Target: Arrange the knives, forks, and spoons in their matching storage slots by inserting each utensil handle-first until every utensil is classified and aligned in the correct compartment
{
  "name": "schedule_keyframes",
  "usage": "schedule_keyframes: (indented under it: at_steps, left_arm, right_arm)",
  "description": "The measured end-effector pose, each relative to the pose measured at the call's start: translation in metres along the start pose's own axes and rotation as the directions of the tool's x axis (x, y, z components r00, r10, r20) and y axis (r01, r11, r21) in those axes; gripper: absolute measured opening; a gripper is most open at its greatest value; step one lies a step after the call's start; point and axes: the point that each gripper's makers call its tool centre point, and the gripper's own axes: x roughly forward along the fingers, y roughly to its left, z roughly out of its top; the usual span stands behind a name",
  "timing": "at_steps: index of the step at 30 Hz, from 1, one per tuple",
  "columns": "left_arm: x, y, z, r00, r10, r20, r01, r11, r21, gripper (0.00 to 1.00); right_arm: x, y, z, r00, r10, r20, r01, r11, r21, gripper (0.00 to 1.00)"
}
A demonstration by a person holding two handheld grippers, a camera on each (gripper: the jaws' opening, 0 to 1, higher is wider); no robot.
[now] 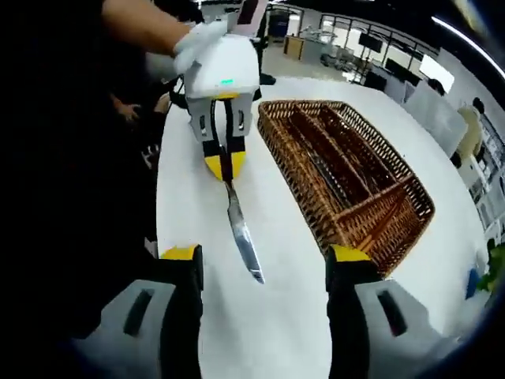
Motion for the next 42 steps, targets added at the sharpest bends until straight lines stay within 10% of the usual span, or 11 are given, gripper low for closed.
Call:
schedule_keyframes:
  at_steps: [12,42]
  left_arm:
    - [0.000,-0.002,-0.001,1.000,-0.002,-0.001,0.002,1.000,-0.005,0.06]
    - [-0.002,0.004,0.000,0.996,0.034,0.084,-0.035,0.999,0.014,0.20]
  right_arm:
    - [0.042,0.024,-0.025,0.966,0.195,-0.168,-0.216,0.970,-0.116,0.34]
    - [0.039,0.030,-0.021,0.913,0.258,-0.317,-0.296,0.952,-0.077,0.08]
